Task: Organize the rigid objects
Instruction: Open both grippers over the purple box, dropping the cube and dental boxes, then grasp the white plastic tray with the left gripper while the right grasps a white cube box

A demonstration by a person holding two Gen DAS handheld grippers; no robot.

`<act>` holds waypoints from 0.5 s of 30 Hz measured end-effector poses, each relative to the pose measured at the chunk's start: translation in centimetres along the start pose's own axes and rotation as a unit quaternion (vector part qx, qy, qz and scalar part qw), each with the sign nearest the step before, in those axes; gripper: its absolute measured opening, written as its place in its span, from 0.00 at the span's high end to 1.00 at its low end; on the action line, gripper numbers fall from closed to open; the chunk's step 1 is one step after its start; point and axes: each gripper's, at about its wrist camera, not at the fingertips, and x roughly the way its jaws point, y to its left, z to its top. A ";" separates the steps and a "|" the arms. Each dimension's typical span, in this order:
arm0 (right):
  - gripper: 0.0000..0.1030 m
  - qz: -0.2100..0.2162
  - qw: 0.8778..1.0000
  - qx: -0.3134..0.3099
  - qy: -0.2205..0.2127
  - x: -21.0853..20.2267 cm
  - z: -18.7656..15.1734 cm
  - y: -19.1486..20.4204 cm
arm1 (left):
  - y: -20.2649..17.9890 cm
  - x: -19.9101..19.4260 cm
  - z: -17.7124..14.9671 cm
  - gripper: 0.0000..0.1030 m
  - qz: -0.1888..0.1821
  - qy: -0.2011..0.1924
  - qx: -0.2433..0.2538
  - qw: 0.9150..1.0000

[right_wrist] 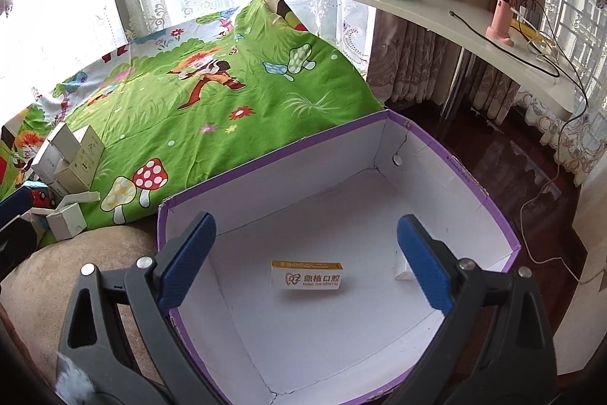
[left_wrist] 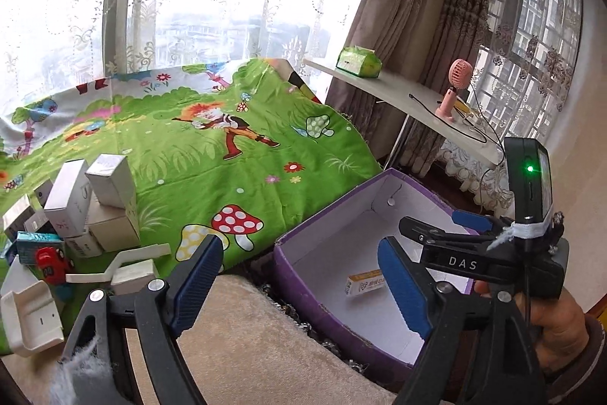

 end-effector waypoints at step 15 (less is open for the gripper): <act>0.05 0.107 0.994 -0.030 0.014 -0.7 -0.9 4.4 | 9.1 -6.2 -3.4 0.18 0.111 -0.036 -0.111 0.987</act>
